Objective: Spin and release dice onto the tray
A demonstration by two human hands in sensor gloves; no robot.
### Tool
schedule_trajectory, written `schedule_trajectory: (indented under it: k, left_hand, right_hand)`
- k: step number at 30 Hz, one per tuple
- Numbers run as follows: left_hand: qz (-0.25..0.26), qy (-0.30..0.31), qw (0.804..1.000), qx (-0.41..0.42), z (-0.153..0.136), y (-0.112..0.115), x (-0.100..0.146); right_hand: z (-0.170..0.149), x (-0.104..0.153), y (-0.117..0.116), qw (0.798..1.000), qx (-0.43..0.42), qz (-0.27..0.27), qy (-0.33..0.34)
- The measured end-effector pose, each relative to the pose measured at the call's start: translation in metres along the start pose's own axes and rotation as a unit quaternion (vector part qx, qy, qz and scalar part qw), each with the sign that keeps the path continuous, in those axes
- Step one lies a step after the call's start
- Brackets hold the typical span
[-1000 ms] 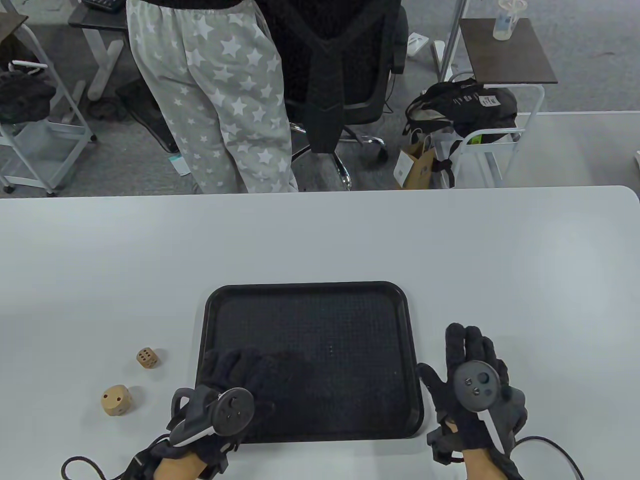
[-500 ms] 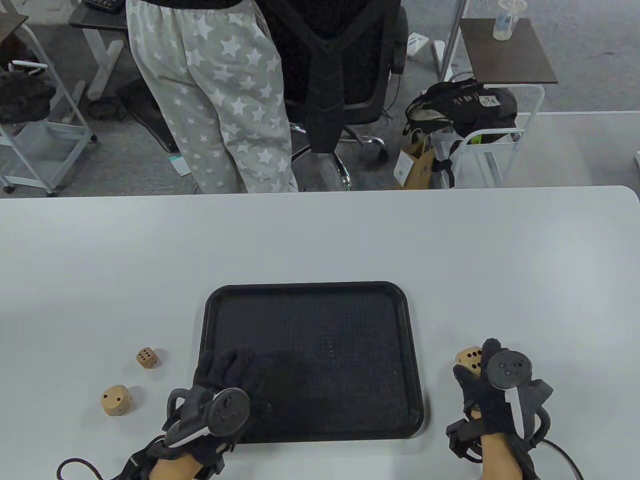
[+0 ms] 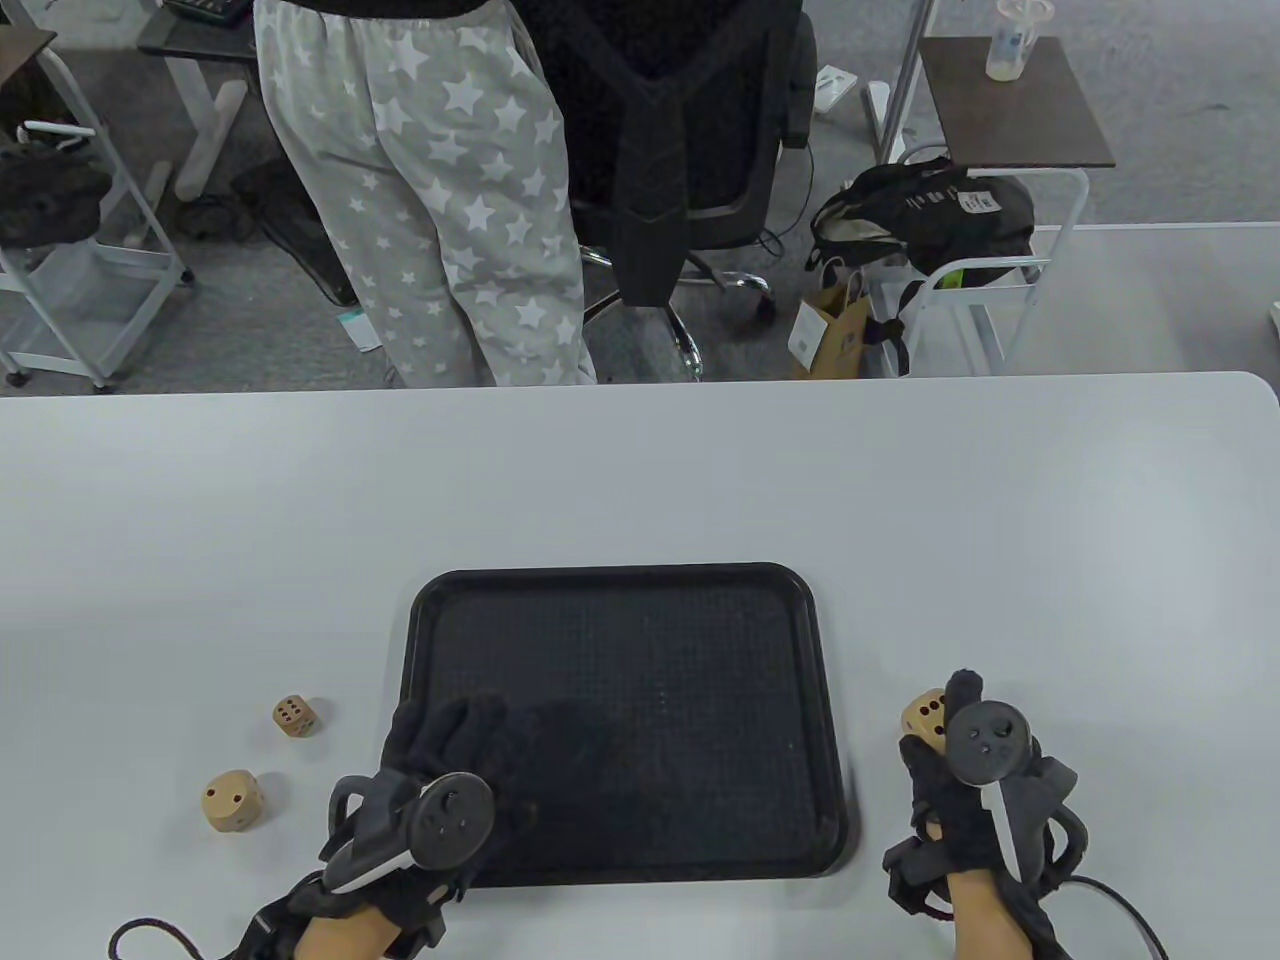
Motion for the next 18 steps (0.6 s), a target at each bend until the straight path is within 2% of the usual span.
schedule_trajectory:
  k: [4, 10, 15, 16, 18]
  left_hand:
    - [-0.003, -0.003, 1.0, -0.003, -0.001, 0.0, 0.0]
    - [-0.002, -0.003, 1.0, 0.001, -0.003, -0.002, 0.0]
    - [0.002, -0.003, 1.0, 0.003, -0.004, -0.003, 0.0]
    - [0.002, -0.003, 1.0, 0.004, -0.005, -0.003, 0.0]
    - [0.002, -0.004, 1.0, 0.005, -0.006, -0.003, 0.0]
  right_hand:
    - [0.029, 0.025, 0.008, 0.996, -0.017, -0.014, 0.089]
    - [0.078, 0.064, -0.002, 0.979, 0.027, 0.031, 0.198]
    - [0.117, 0.096, -0.023, 0.955, 0.088, 0.081, 0.273]
    - [0.129, 0.105, -0.032, 0.941, 0.115, 0.103, 0.301]
    - [0.14, 0.114, -0.042, 0.928, 0.137, 0.127, 0.323]
Point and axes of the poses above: the tracker on the back of each hand, its own z axis roughly to the thumb side, its own x axis roughly from the fingertips to the wrist, y = z × x, the point moved 3 cm from there along -x, roughly from the wrist to the fingertips, and after that the axes turned 12 degrees about -y, right-handed, at the moved point
